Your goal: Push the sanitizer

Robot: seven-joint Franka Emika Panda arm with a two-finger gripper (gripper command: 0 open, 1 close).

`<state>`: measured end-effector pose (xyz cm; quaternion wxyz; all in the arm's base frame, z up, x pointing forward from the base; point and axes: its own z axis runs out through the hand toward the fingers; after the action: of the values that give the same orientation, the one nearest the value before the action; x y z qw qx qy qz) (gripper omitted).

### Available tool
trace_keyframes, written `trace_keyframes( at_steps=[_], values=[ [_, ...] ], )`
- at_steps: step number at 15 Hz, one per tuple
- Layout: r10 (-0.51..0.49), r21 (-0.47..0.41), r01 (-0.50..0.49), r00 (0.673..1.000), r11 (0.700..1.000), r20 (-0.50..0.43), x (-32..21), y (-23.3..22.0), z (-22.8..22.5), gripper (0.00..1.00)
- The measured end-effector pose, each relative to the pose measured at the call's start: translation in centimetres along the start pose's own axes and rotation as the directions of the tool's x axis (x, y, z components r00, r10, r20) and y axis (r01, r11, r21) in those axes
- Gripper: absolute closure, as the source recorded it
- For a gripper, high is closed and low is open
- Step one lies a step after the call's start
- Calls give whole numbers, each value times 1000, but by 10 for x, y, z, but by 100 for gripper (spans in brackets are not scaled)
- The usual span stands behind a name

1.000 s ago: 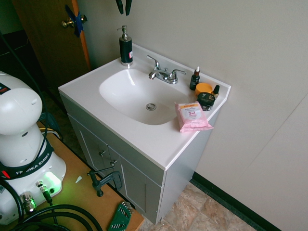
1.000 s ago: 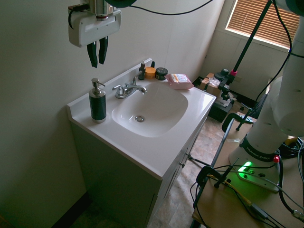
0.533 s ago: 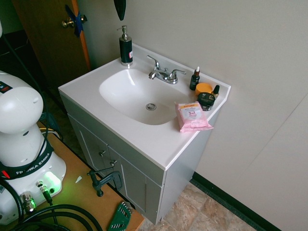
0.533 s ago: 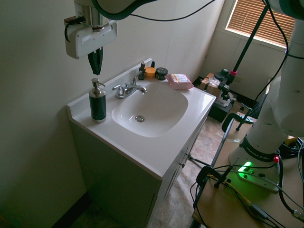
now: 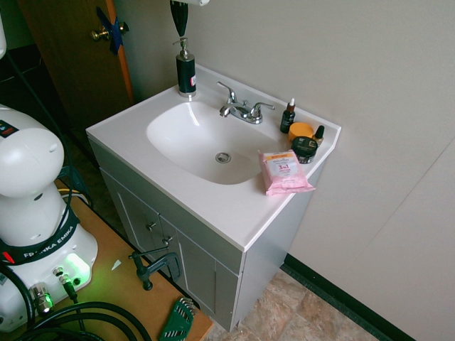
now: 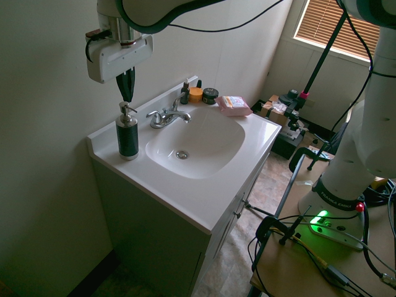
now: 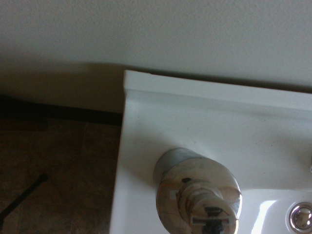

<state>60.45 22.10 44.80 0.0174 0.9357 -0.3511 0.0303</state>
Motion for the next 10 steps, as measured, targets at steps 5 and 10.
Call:
trace_keyframes(
  at_steps=[5, 10],
  values=[
    [-1, -11, 1, 1000, 1000, 8, -2, -3, 9, 100],
    [-4, -20, 4, 1000, 1000, -4, 0, -2, 11, 100]
  ],
)
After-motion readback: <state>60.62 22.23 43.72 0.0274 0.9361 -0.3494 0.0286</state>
